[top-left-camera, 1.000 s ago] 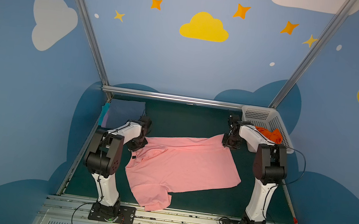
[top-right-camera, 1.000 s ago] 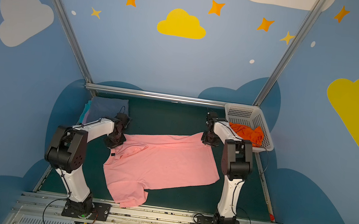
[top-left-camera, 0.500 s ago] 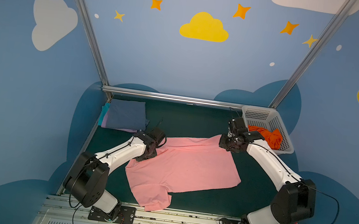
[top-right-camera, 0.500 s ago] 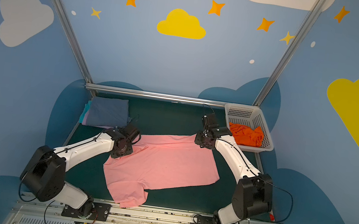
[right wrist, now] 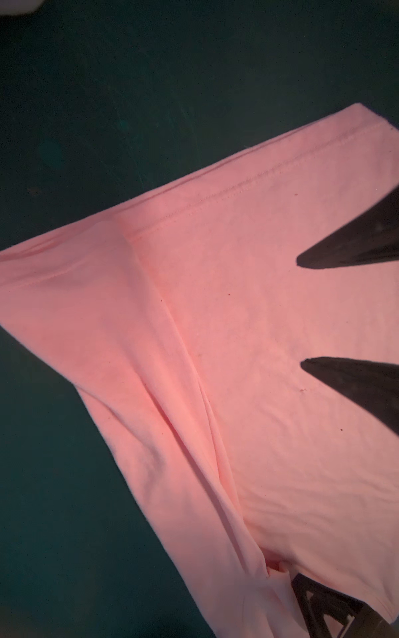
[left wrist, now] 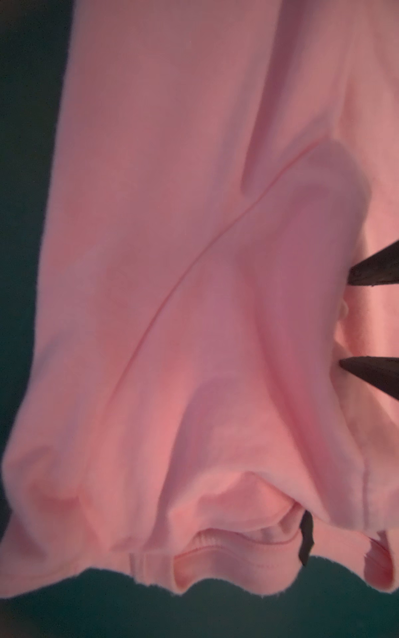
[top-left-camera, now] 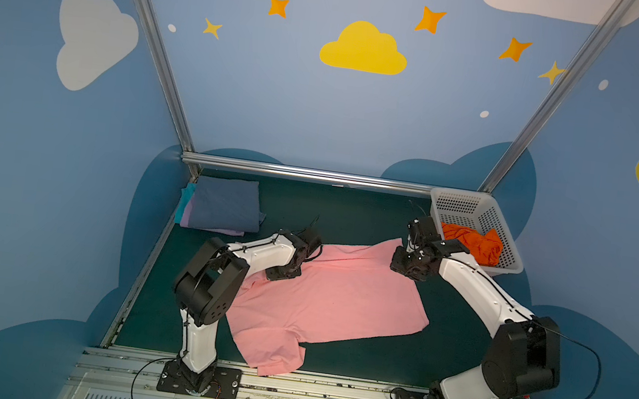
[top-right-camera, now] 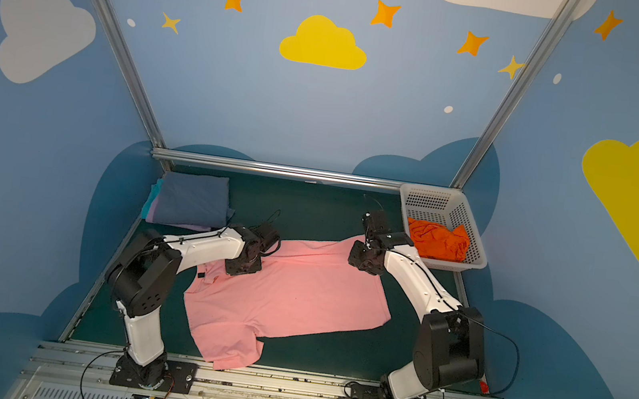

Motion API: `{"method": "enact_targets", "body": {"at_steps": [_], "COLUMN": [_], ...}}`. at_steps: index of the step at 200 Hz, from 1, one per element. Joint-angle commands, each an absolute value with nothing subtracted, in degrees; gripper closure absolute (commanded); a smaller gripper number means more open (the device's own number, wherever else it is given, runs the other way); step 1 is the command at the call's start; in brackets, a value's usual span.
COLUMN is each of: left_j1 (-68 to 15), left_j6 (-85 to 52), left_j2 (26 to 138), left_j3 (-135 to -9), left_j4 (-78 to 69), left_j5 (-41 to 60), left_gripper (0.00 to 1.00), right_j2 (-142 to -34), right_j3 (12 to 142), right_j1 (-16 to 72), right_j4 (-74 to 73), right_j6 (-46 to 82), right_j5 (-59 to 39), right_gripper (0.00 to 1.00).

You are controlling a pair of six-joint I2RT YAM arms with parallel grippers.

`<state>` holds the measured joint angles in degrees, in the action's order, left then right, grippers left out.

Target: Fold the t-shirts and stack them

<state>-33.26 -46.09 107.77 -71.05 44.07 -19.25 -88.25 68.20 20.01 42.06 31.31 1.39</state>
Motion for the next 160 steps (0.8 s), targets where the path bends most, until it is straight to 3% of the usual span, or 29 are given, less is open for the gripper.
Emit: {"method": "enact_targets", "body": {"at_steps": [1, 54, 86, 113, 160], "left_j1": [-33.3, -33.4, -33.4, -33.4, -34.8], "left_j6": [-45.6, -45.5, -45.4, -45.1, -45.3], "left_j2": [110.2, 113.8, 115.1, 112.5, 103.6], "left_j3": [-73.3, -74.8, -75.5, -75.8, -74.2], "left_j4": [45.7, 45.0, 45.8, 47.2, 50.1], "left_j5": [-20.9, -20.5, -20.6, -20.1, -15.7], "left_gripper": [0.66, 0.69, 0.88, 0.95, 0.96], "right_j2": [-87.3, -87.5, -87.1, -85.9, -84.1], "right_j3": [67.3, 65.9, 65.3, 64.8, 64.3], "right_j1": [19.2, 18.2, 17.6, 17.3, 17.3], "right_j4": [41.5, 40.7, 40.6, 40.7, 41.2], "right_j6": [31.6, 31.6, 31.6, 31.6, 32.2], "right_j5": [0.4, -0.6, -1.0, -1.1, -1.8], "right_gripper": [0.57, 0.57, 0.57, 0.57, 0.57]}}
